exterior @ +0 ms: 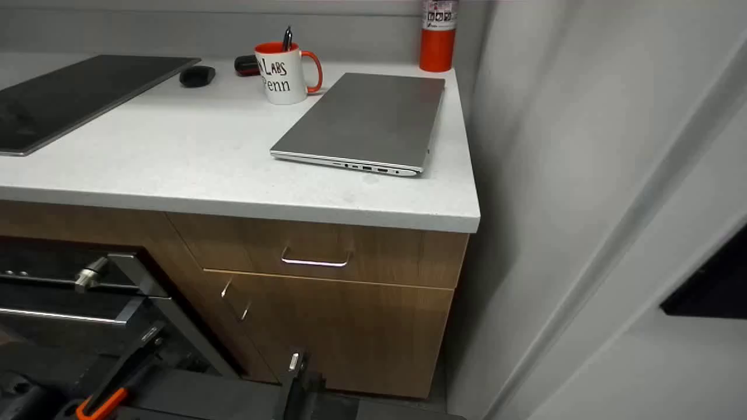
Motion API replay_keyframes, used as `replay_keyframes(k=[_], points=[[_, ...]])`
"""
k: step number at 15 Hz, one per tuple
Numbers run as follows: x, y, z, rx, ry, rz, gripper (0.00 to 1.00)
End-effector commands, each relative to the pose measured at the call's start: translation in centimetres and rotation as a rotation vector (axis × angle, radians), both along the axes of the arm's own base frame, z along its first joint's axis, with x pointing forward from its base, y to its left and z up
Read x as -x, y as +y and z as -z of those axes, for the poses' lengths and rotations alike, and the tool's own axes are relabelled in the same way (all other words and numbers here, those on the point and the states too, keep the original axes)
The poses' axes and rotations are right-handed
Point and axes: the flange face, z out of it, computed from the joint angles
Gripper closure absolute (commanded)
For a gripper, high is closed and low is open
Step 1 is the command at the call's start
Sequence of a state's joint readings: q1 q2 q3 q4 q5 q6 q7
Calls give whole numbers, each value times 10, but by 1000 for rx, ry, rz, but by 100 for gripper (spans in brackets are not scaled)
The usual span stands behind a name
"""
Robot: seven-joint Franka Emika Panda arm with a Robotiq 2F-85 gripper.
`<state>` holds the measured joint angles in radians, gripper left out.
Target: Remove the marker from the mug.
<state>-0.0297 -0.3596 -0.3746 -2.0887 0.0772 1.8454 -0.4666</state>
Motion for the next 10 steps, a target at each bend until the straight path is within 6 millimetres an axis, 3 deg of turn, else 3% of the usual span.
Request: replay_keyframes(k=[1,6,10], points=[[0,0,0,-1,1,0,0],[-5,8,5,-3,-18,-3,0],[-27,50,23,-103,-104,-5,0]])
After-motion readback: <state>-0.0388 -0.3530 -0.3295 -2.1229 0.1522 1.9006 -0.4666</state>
